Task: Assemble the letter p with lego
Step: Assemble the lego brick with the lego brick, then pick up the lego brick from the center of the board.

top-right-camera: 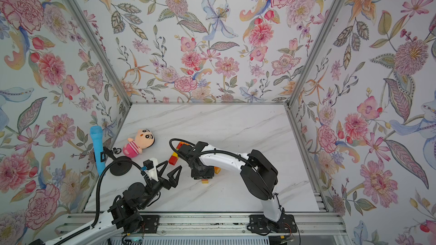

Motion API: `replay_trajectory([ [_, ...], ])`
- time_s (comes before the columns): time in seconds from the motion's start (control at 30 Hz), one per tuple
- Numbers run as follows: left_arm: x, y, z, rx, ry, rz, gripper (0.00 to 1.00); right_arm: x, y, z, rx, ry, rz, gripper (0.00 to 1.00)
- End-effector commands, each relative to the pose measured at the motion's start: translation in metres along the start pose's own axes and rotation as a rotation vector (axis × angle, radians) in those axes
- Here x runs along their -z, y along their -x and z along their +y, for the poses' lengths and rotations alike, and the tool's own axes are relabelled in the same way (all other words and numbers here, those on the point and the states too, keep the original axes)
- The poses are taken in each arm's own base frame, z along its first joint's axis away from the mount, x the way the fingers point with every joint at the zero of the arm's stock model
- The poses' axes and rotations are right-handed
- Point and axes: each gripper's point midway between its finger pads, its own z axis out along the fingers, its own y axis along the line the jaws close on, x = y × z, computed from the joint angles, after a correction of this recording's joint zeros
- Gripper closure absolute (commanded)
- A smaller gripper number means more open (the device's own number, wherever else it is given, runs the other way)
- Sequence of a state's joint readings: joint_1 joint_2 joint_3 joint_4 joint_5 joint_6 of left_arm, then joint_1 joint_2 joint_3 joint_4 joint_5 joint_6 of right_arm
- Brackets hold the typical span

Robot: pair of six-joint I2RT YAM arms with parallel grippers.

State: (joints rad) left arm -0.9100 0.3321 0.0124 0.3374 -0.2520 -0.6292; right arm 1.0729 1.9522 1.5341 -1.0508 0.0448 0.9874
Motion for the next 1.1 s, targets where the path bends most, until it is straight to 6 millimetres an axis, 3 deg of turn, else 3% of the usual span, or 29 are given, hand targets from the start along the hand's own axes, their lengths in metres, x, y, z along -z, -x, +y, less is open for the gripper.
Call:
replay_trajectory([
  [0.0,0.007,-0.070,0.038,-0.050,0.081,0.130,0.01,0.016,0.013,-0.001,-0.004,0.008,-0.065,0.53],
  [0.17,0.007,-0.071,0.039,-0.051,0.085,0.134,0.01,0.036,0.018,0.001,0.012,0.050,-0.102,0.44],
  [0.27,0.007,-0.071,0.039,-0.054,0.088,0.141,0.01,0.062,0.023,-0.003,0.051,0.089,-0.162,0.41],
  [0.4,0.006,-0.071,0.042,-0.072,0.117,0.165,0.01,0.111,0.042,-0.027,0.202,0.068,-0.375,0.40],
  [0.5,0.004,-0.073,0.042,-0.082,0.138,0.204,0.01,0.125,0.051,-0.049,0.368,0.001,-0.493,0.38],
  [0.6,0.002,-0.075,0.039,-0.074,0.134,0.235,0.01,0.114,0.058,-0.077,0.426,-0.040,-0.539,0.35],
  [0.67,0.000,-0.074,0.036,-0.081,0.140,0.256,0.01,0.097,0.059,-0.088,0.447,-0.008,-0.578,0.36],
  [0.77,-0.006,-0.071,0.033,-0.110,0.155,0.289,0.01,0.082,0.057,-0.087,0.458,0.166,-0.634,0.35],
  [0.9,-0.014,-0.068,0.025,-0.129,0.155,0.323,0.01,0.077,0.045,-0.079,0.553,0.374,-0.662,0.33],
  [1.07,-0.019,-0.066,0.020,-0.109,0.157,0.329,0.01,0.057,0.032,-0.081,0.641,0.417,-0.651,0.27],
])
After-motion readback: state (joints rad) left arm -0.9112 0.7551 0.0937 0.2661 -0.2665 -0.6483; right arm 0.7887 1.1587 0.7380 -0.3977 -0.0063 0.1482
